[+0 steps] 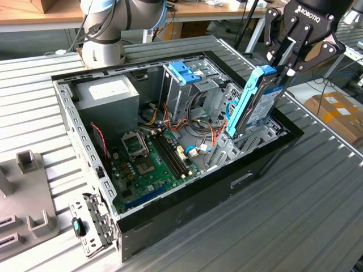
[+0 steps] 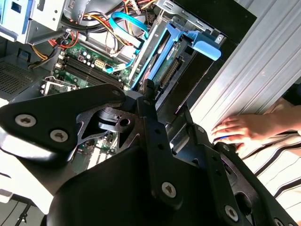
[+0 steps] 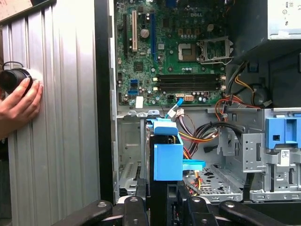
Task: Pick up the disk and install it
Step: 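Insert the disk into the insertion slot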
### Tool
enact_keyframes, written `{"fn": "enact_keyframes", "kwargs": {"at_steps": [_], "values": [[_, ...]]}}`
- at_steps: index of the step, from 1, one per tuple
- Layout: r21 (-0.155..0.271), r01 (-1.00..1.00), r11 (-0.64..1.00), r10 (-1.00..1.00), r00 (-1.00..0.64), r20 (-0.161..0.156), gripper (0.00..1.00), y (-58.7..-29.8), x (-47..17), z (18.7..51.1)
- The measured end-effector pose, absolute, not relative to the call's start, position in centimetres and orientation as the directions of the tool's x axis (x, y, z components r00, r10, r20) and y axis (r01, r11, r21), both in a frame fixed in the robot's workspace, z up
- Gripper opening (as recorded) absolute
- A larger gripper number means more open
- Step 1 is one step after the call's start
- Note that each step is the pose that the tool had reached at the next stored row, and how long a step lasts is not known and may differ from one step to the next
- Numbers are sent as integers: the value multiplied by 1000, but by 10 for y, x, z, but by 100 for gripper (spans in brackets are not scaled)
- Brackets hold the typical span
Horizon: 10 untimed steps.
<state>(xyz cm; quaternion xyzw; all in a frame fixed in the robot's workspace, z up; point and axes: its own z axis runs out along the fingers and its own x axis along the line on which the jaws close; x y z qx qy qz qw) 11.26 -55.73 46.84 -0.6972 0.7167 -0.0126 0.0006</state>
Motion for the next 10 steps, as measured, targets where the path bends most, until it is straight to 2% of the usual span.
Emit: {"fn": "enact_keyframes", "kwargs": {"at_steps": [10], "values": [[-19, -999, 27, -999, -28, 17, 35, -557, 111, 467]]}}
